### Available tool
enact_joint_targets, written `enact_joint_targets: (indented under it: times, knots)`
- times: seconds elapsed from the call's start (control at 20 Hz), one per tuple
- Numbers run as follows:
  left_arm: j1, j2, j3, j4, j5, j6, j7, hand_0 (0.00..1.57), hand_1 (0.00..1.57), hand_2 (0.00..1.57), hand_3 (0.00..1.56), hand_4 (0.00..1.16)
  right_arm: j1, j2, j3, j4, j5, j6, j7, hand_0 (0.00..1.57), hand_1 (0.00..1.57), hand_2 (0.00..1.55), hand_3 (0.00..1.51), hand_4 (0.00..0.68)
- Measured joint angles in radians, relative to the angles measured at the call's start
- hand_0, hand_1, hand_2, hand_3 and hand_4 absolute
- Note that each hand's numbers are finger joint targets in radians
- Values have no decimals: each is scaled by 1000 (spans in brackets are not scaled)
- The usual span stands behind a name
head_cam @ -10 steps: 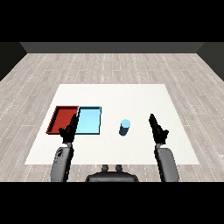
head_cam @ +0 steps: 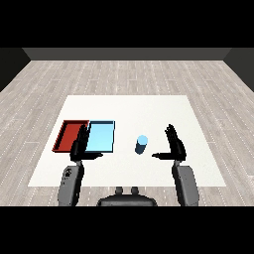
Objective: Pick the blue can and put it in the blue box
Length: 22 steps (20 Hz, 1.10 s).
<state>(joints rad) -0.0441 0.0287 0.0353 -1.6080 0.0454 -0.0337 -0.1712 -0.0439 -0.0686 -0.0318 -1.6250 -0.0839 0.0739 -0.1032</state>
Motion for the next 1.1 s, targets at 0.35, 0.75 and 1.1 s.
enact_joint_targets:
  times: [0.35,0.75,1.1]
  knots:
    - [37,-8,22,11,43,-55,-206,0,0,0,0,0,17,-5,-28,17,-78,93,-127,0,0,0,0,0]
    - [42,-10,24,57,65,-66,-279,0,0,0,0,0,-4,-5,-41,79,-80,114,-169,0,0,0,0,0]
    - [59,-9,18,45,73,-65,-273,0,0,0,0,0,-42,-3,-63,162,-102,121,-170,0,0,0,0,0]
